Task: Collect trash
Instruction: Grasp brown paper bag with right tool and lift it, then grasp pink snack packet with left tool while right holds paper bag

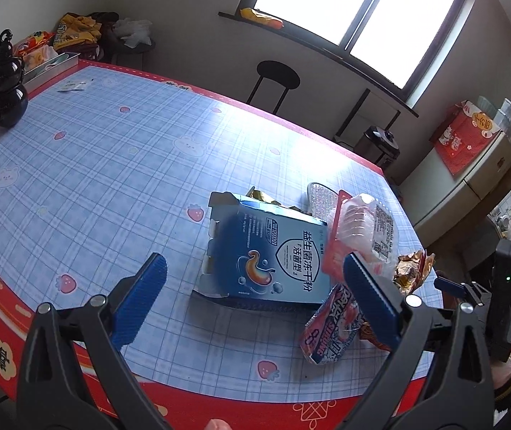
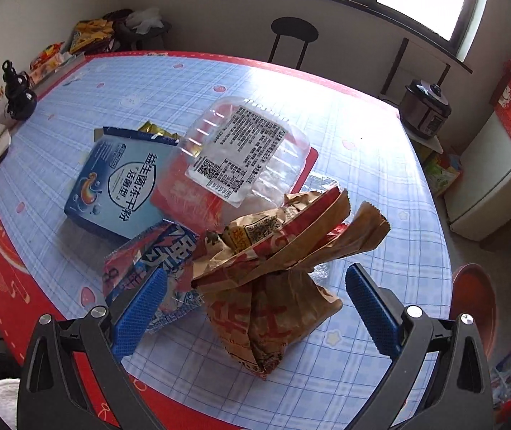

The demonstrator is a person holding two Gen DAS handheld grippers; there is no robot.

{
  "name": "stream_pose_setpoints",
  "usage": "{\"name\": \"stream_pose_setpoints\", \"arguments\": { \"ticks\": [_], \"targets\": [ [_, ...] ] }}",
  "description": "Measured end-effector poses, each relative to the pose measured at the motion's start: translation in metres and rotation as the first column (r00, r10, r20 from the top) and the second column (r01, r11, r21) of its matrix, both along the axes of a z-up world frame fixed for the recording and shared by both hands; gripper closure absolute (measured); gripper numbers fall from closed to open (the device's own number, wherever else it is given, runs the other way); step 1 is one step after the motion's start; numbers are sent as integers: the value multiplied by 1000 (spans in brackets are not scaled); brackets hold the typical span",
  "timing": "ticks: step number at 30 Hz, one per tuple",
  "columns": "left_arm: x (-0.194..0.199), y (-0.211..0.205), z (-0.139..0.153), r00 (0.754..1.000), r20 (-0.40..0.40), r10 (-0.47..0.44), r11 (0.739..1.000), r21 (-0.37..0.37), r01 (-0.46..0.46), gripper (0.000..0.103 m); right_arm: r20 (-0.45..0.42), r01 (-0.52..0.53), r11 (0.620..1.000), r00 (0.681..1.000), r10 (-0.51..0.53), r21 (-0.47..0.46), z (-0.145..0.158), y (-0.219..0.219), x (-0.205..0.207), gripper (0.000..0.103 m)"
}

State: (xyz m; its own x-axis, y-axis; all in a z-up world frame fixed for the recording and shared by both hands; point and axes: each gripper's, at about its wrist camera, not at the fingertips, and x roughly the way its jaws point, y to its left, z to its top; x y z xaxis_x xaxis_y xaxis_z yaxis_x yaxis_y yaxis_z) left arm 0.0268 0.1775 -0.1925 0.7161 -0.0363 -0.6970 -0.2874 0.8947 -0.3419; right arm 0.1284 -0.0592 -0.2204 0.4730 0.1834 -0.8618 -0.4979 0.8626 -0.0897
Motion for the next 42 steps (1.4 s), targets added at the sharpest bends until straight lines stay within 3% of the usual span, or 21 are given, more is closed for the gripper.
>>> {"name": "stream_pose_setpoints", "arguments": {
  "ticks": [6,12,19,27,33,39,42],
  "targets": [
    [5,12,-13,999,-19,-27,999,-20,26,6,8,57,987,998,-56,-148,-26,13,9,5],
    [5,24,-18,999,-14,-36,999,-38,35,6,-72,116,987,990,-124,-116,-41,9,19,7],
    [13,19,-22,995,-56,-80,997,-24,79,6,-56,114,993,992,-115,-25,-24,-1,11,20],
    [21,-19,-25,976,-79,-204,979,-8,204,6,15,41,997,999,-42,70,-1,-5,-19,21],
    [24,-40,-33,965,-97,-245,969,-40,242,7,103,54,991,992,-67,120,21,-25,-26,21],
    [33,-59,-56,942,-168,-291,955,-115,274,30,138,112,980,981,-135,163,34,-57,-26,21],
    [39,-69,-72,920,-184,-347,931,-190,313,42,128,139,976,978,-162,168,32,-71,-28,21]
  ]
}}
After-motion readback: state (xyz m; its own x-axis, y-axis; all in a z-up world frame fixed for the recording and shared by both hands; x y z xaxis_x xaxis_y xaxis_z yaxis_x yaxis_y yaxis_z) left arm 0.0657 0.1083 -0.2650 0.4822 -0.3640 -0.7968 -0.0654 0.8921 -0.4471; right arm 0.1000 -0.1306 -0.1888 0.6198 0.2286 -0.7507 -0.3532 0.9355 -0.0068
